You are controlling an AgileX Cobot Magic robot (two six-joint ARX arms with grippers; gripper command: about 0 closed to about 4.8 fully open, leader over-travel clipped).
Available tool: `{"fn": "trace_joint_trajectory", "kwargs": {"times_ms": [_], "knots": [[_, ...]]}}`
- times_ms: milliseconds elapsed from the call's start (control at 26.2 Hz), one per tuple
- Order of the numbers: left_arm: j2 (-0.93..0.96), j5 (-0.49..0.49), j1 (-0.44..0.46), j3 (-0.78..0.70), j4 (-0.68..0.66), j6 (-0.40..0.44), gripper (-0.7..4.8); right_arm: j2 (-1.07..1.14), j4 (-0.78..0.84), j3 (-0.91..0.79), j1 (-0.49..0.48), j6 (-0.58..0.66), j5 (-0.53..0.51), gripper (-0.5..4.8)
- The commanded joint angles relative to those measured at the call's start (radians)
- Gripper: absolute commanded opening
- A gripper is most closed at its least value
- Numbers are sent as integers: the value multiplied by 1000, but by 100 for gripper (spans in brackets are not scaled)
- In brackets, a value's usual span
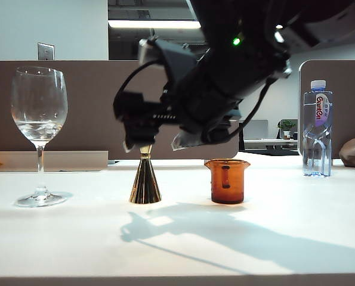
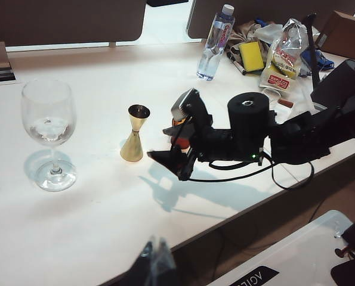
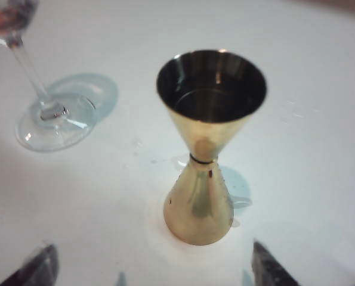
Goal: Pick up the small amber measuring cup and pour the water in it into the jigger, then pick up the jigger and pour the water in it into the wine glass.
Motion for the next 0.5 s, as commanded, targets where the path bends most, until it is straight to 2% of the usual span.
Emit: {"fn": "trace_joint_trajectory", "kwargs": {"times_ms": [38,497], "knots": [[1,4,1,3,-5,0,-2,36,10,35,0,-57,-2,417],[1,4,1,3,-5,0,-2,163,82,144,-34,-35,43,416]]}}
